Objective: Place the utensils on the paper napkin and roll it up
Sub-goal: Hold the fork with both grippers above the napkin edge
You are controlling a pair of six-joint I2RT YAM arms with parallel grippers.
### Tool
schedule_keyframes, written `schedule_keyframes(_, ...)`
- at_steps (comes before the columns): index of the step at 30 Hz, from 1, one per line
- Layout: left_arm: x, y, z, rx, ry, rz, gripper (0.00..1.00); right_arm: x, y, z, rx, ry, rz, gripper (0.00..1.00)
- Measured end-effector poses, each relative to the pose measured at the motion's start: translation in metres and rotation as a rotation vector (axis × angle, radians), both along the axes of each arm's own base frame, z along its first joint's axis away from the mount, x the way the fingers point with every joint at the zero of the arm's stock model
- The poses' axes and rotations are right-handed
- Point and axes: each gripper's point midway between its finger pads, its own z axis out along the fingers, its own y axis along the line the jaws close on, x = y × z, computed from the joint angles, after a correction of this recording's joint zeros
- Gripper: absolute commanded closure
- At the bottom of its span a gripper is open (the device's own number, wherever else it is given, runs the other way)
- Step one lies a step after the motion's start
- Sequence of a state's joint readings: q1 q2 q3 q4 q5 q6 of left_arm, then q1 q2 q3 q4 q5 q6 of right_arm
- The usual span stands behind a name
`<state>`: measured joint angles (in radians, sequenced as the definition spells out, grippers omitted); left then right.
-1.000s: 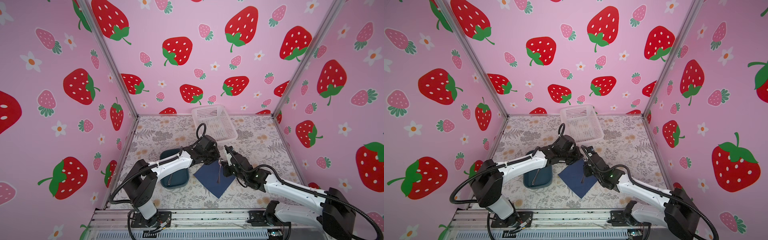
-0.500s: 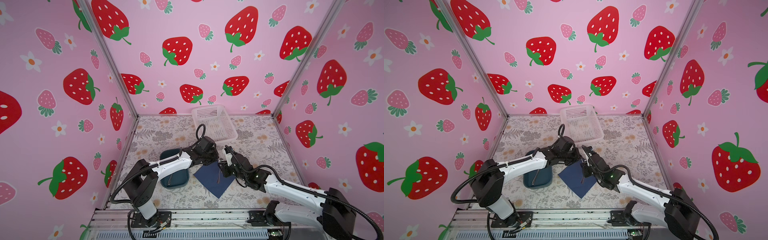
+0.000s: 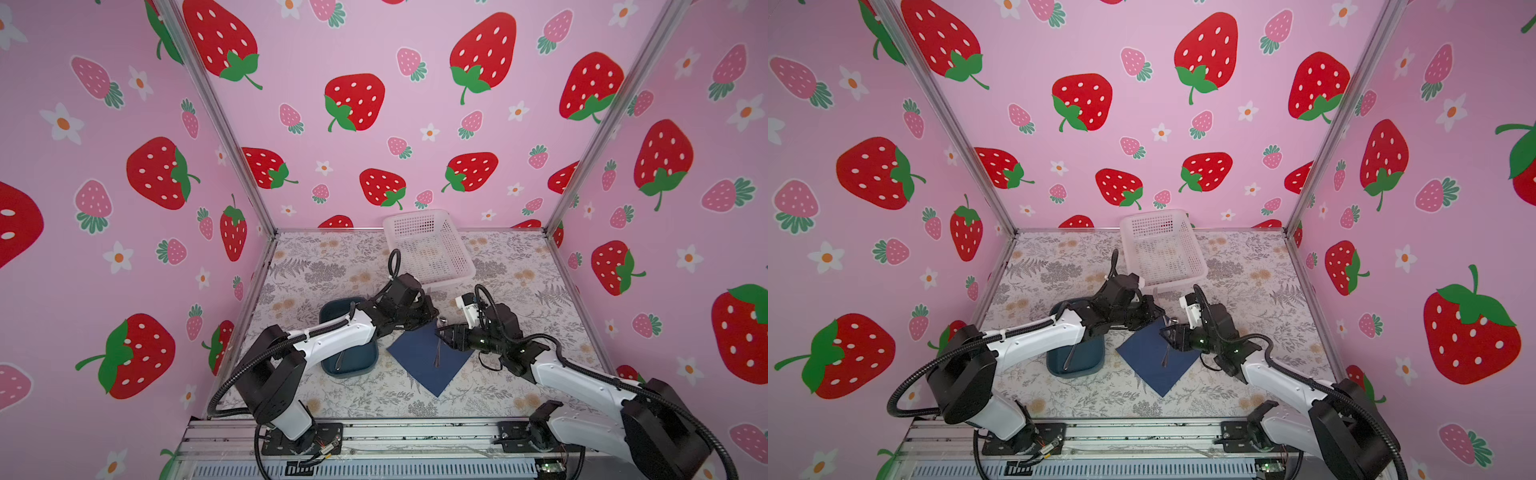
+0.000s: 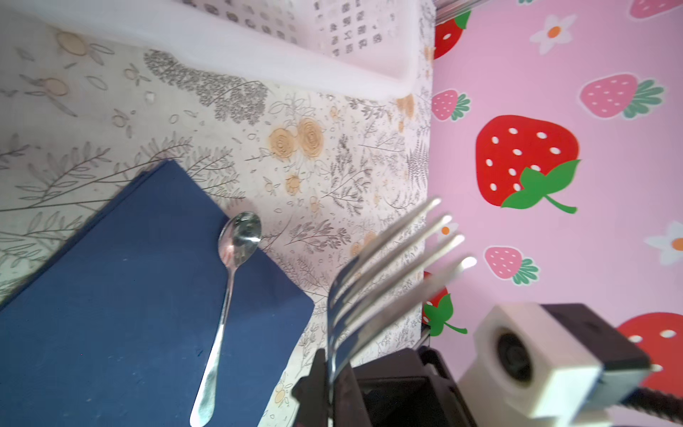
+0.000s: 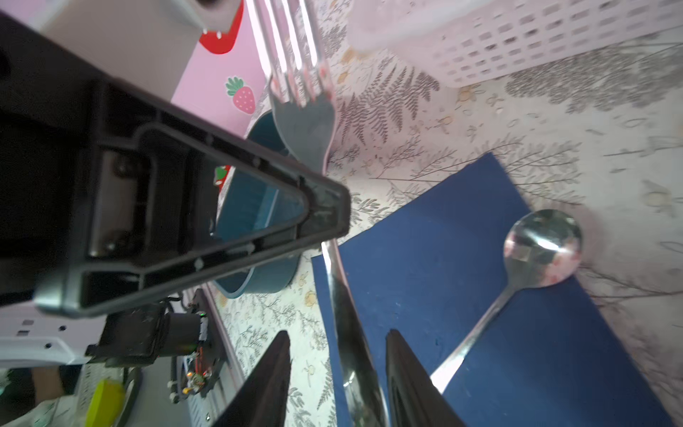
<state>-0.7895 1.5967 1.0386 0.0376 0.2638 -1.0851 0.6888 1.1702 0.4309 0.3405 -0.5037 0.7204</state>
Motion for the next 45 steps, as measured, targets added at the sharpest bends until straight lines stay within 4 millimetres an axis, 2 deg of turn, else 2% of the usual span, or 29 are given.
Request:
schedule_keyframes(5,-0.002,-0.005,0.006,-0.035,-0.003,-0.028,1.0,-0.004,0.006,-0.001,0.027,0.025,0.044,0.73)
schedule_keyframes(13,-0.001,-0.004,0.009,-0.05,0.001,-0.037,1.0,-0.004,0.006,0.008,0.045,-0.001,0.044,0.72)
schedule_keyframes(18,-0.001,-0.004,0.01,-0.057,0.006,-0.045,1.0,-0.001,0.002,0.012,0.031,-0.037,0.023,0.86)
schedule_keyframes(22,-0.002,-0.005,0.01,-0.061,0.008,-0.049,1.0,0.0,0.002,0.012,0.021,-0.036,0.021,0.91)
schedule_keyframes(38,0.0,-0.008,0.009,-0.08,0.024,-0.042,0.96,0.003,0.001,0.011,0.011,-0.036,0.008,0.93)
schedule_keyframes(39,0.0,-0.009,0.008,-0.082,0.027,-0.042,0.91,0.003,0.0,0.011,0.008,-0.033,0.005,0.93)
schedule_keyframes(45,0.0,-0.01,0.005,-0.084,0.038,-0.037,0.9,0.001,0.001,0.01,0.008,-0.027,0.007,0.93)
